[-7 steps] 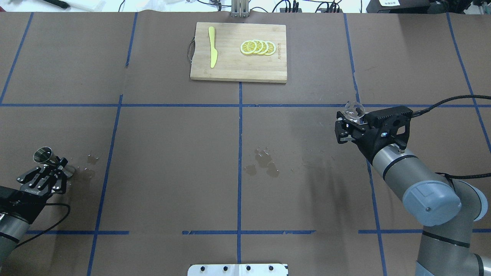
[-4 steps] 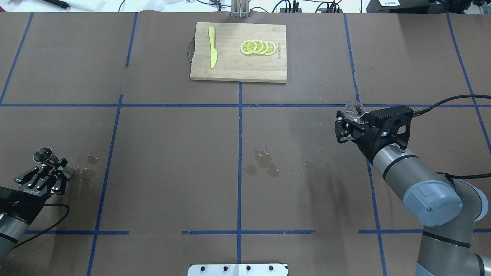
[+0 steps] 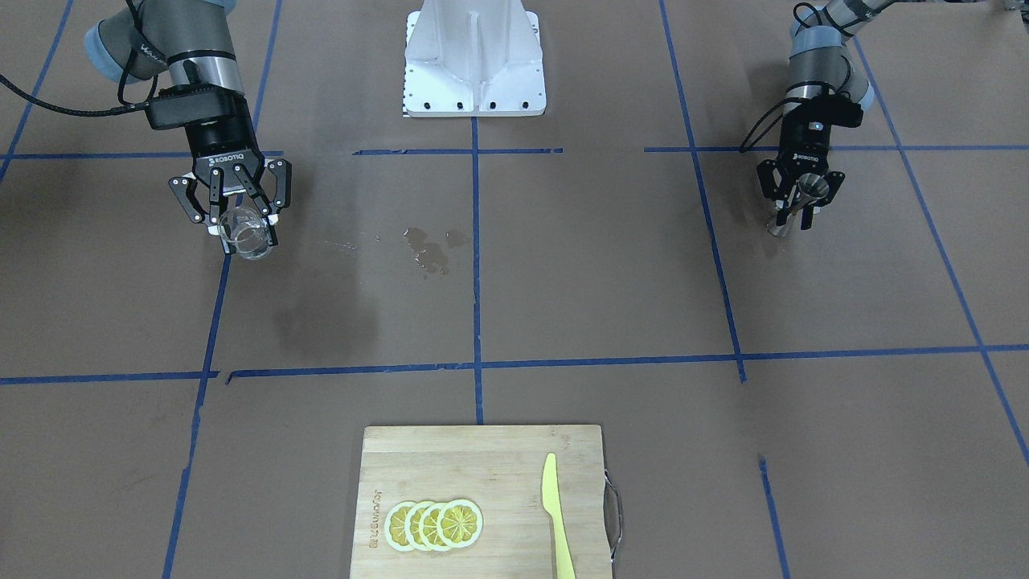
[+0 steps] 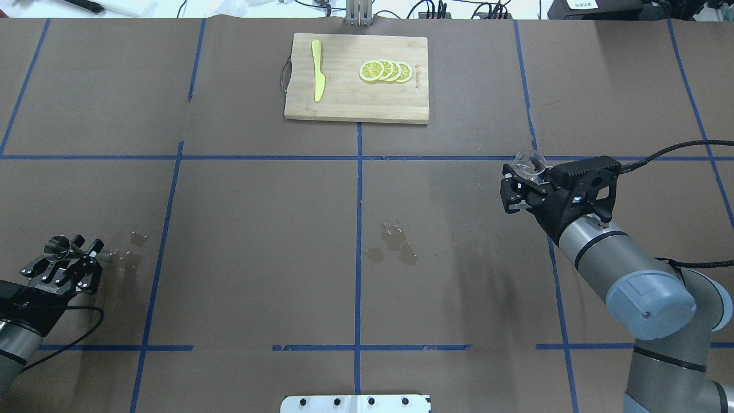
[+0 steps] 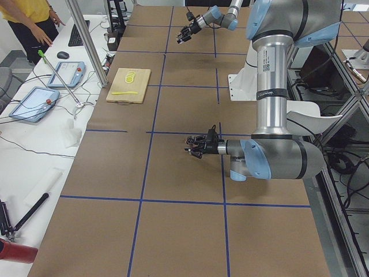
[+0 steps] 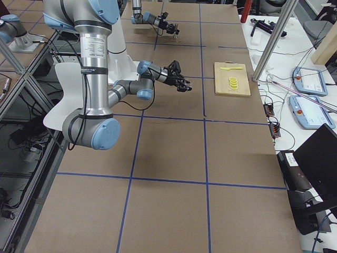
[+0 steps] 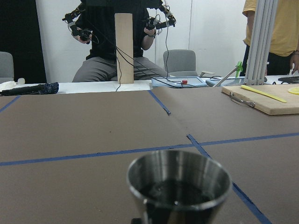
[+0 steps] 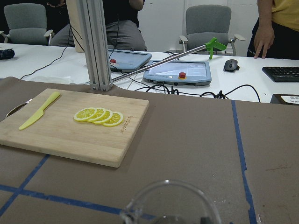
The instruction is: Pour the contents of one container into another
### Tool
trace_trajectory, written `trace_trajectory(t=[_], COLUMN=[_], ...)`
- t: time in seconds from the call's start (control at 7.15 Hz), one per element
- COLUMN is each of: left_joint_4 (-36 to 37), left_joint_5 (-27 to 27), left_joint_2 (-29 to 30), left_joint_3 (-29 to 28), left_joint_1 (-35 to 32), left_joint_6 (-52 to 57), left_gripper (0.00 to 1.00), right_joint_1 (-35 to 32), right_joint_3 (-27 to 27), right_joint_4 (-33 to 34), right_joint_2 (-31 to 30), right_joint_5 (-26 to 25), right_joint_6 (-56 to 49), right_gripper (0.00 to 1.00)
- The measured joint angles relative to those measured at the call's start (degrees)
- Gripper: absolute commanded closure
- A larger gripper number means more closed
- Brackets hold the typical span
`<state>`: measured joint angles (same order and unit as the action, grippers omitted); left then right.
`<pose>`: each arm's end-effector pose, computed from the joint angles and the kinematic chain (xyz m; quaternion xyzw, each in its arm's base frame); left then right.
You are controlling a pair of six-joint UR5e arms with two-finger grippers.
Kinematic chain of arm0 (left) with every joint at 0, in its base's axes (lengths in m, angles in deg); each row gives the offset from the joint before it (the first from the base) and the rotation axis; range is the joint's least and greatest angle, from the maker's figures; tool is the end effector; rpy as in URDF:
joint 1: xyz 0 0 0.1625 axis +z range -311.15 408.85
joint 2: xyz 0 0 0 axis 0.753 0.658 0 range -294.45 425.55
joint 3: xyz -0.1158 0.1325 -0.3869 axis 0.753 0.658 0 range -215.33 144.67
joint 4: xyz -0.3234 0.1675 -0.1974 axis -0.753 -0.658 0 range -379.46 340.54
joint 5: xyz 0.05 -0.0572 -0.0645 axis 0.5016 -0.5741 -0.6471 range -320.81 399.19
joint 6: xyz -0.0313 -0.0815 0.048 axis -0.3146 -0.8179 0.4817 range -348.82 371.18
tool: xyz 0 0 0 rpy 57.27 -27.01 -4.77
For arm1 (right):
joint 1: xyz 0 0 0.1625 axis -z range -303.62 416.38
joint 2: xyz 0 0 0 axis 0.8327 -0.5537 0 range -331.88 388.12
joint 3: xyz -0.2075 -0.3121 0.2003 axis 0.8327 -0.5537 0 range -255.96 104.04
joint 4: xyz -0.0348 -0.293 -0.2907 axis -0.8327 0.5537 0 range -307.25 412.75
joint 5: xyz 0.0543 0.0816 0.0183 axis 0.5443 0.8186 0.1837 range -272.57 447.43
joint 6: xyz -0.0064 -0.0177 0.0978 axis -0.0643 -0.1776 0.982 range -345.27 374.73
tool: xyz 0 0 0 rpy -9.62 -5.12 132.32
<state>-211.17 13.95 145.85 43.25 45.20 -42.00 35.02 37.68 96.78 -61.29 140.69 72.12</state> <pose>0.3376 -0.2454 0.6314 0.5721 0.3712 -0.1482 0.7162 -0.3683 -0.3511 0.3597 0.4774 -0.3692 0.1042 0.7905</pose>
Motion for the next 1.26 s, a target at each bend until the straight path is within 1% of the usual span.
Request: trace_trajectory(t=[0.14, 0.56, 0.7, 0.98, 1.26], left_joint_4=[-0.06, -0.73, -0.92, -0.97, -0.77], left_joint_5=[-0.04, -0.72, -1.56, -5.89, -12.19], left_joint_2=[-0.06, -1.11, -2.03, -6.18, -9.19], left_joint_3=[0.01, 0.74, 1.77, 6.02, 9.94], left_joint_1=[0.03, 0.12, 0.22, 0.45, 0.55], left_joint_6=[0.01, 0.01, 0.01, 0.01, 0.01], left_gripper=[0.0, 0.0, 0.0, 0.0, 0.0], right_joint_1=[0.0, 0.0, 0.0, 0.0, 0.0], right_joint_3=[0.03, 0.18, 0.34, 0.63, 0.83], right_joint_4=[0.0, 0.0, 0.0, 0.08, 0.16], right_joint_2=[0.02, 0.03, 0.03, 0.03, 0.12], right_joint_5=[0.0, 0.0, 0.0, 0.1, 0.37], right_joint_6=[0.0, 0.0, 0.0, 0.0, 0.0], right_gripper=[1.0, 1.0, 1.0, 1.0, 1.0])
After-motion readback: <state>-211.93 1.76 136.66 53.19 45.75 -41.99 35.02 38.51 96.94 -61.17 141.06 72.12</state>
